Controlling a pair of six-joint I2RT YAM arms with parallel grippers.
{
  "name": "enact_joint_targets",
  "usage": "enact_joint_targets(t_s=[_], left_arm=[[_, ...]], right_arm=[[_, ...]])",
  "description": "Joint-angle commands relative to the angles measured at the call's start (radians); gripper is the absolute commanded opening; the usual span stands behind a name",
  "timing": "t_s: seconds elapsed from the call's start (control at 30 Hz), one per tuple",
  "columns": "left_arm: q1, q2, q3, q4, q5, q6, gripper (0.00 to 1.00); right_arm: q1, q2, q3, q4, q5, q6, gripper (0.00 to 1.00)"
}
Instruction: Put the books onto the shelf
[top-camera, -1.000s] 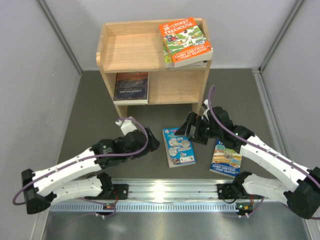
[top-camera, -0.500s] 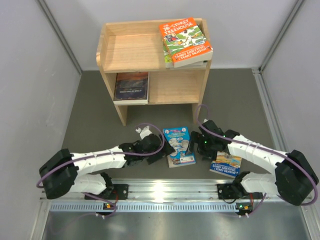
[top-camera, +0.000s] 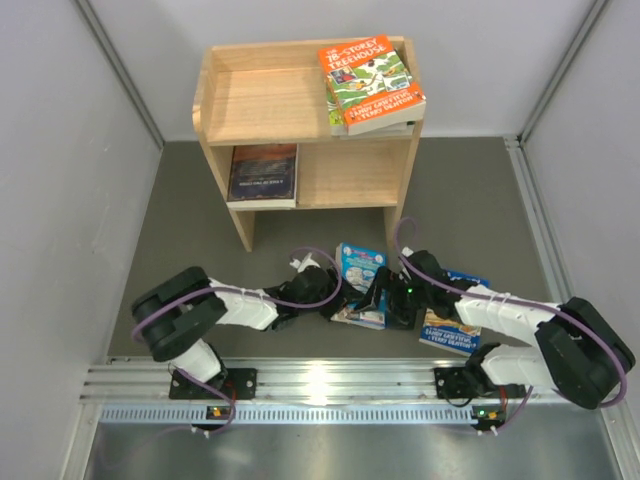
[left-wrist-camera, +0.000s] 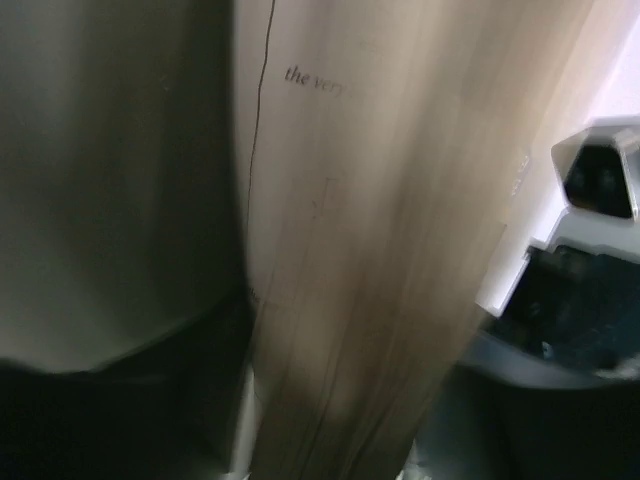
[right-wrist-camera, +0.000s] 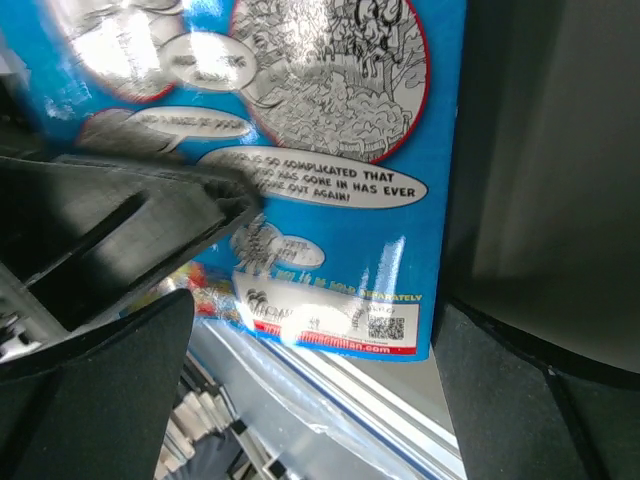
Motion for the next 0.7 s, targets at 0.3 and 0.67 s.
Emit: enact_joint_targets(t_s=[0.3,0.67], left_arm=[[-0.023,0.015,-0.048,0.014,0.135,-0.008,0.00],[-0.021,-0.321,-0.076,-0.018,0.115,-0.008,0.00]], right_arm=[[-0.003,-0.102,-0.033,-0.010,0.047,-0.007,1.00],[-0.066,-0.311,-0.039,0.028,0.032,0.140,1.00]])
